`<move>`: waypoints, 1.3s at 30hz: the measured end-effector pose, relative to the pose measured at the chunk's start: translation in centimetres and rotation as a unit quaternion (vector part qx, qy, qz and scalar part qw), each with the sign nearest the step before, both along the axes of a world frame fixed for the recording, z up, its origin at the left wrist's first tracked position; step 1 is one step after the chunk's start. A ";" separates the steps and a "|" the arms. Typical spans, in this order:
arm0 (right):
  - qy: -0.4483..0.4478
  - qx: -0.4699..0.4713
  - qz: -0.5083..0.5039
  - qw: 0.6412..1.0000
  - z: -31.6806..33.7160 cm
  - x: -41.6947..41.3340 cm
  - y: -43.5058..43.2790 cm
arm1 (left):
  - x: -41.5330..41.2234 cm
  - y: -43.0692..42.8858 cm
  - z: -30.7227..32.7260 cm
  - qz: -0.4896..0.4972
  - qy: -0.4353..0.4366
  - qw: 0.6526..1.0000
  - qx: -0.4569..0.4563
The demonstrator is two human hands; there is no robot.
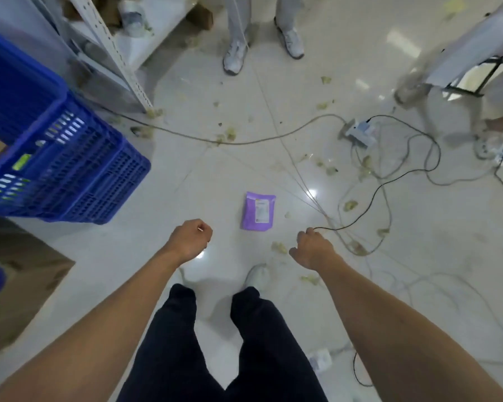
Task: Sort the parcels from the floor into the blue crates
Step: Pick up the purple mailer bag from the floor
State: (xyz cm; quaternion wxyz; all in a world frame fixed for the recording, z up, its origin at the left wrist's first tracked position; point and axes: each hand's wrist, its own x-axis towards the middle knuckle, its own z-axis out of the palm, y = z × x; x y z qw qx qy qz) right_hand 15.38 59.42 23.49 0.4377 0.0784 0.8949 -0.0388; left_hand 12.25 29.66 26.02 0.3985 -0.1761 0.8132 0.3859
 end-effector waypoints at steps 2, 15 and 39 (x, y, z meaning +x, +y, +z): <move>0.001 -0.012 -0.016 1.000 -3.4 0.0 0.9 | -0.2 1.8 -3.1 -0.029 -0.008 1.000 -0.004; -0.009 -0.035 -0.139 0.990 -38.9 0.1 4.7 | -6.3 5.6 -36.8 -0.221 -0.030 0.971 -0.087; 0.143 -0.198 -0.475 0.845 -57.8 -9.7 -1.8 | -12.0 4.8 -55.6 -0.242 0.093 0.956 -0.136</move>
